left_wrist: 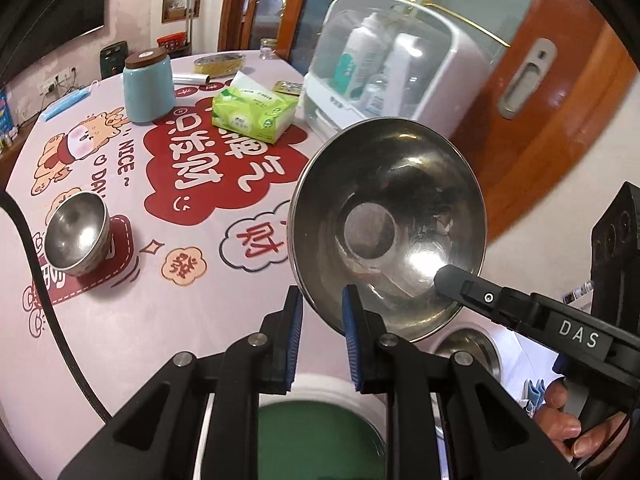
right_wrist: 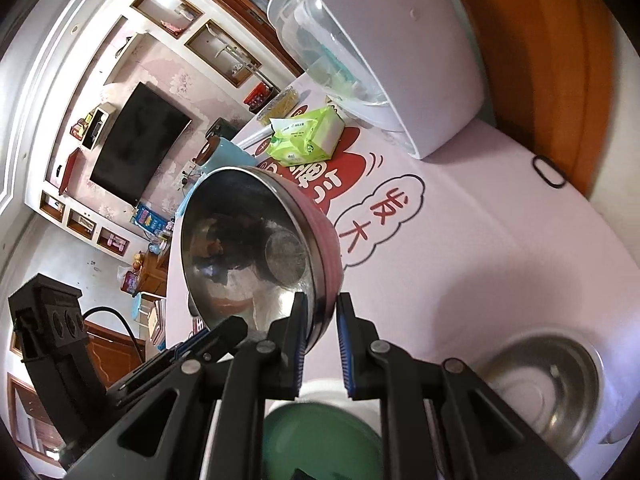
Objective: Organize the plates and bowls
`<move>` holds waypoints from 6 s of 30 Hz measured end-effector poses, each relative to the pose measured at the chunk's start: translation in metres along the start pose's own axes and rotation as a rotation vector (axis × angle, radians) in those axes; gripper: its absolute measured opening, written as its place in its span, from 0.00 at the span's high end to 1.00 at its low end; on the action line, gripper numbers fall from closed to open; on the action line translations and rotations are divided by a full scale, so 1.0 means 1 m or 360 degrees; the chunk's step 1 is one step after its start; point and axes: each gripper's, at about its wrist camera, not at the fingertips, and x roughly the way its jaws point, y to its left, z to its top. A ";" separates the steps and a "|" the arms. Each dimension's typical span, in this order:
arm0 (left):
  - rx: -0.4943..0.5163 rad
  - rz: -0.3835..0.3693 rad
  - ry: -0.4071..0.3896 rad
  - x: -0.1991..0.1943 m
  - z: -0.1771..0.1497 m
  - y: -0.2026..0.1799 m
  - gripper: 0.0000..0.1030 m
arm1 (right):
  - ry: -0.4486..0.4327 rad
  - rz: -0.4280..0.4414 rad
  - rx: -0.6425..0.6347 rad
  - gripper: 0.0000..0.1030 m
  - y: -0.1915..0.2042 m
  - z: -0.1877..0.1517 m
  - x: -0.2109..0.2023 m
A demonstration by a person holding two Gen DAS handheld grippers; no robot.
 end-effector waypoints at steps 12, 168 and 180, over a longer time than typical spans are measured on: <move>0.0142 -0.0083 0.0030 -0.038 -0.054 -0.039 0.82 | -0.0026 -0.0063 0.0079 0.86 -0.013 -0.052 -0.058; -0.0338 0.0585 -0.0143 -0.138 -0.018 0.216 0.45 | -0.0160 0.0227 -0.0966 0.40 0.228 -0.010 0.053; -0.0462 0.0413 -0.0115 -0.069 0.001 0.253 0.45 | -0.0171 0.0150 -0.1138 0.39 0.251 -0.005 0.123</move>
